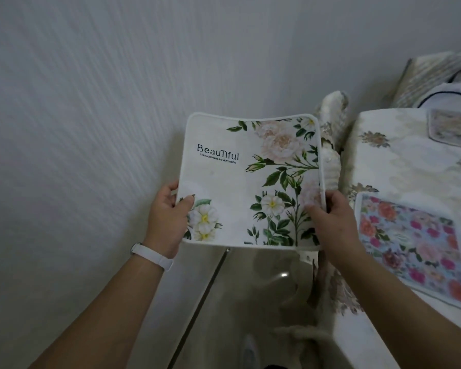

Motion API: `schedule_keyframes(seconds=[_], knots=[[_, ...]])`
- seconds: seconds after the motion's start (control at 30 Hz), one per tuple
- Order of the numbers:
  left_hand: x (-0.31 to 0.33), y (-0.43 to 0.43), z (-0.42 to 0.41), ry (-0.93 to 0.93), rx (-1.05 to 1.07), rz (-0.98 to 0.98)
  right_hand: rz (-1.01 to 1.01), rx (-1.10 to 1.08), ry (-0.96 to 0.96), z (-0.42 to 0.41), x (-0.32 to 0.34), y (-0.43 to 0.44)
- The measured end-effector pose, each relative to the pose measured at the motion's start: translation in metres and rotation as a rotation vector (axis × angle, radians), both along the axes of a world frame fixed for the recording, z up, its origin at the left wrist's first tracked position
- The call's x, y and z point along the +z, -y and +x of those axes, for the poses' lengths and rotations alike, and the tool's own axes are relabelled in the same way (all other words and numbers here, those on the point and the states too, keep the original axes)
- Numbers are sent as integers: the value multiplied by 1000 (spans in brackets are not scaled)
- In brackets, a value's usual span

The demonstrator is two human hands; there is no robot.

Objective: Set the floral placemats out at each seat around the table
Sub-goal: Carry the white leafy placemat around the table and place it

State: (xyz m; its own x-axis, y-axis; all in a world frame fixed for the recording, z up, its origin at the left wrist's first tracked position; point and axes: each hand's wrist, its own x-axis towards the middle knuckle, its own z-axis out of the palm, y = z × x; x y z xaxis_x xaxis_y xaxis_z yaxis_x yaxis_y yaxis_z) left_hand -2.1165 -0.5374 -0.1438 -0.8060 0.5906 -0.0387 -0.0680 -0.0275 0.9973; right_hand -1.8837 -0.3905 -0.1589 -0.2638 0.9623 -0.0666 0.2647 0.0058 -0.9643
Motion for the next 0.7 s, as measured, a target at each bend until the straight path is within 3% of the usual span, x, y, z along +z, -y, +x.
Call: schedule_keyframes(seconds=[0.27, 0.7], knots=[[13, -96, -31, 3, -105, 6, -21, -121, -62, -13, 9, -76], [-9, -244, -96, 49, -239, -32, -6, -352, -3, -67, 0, -173]])
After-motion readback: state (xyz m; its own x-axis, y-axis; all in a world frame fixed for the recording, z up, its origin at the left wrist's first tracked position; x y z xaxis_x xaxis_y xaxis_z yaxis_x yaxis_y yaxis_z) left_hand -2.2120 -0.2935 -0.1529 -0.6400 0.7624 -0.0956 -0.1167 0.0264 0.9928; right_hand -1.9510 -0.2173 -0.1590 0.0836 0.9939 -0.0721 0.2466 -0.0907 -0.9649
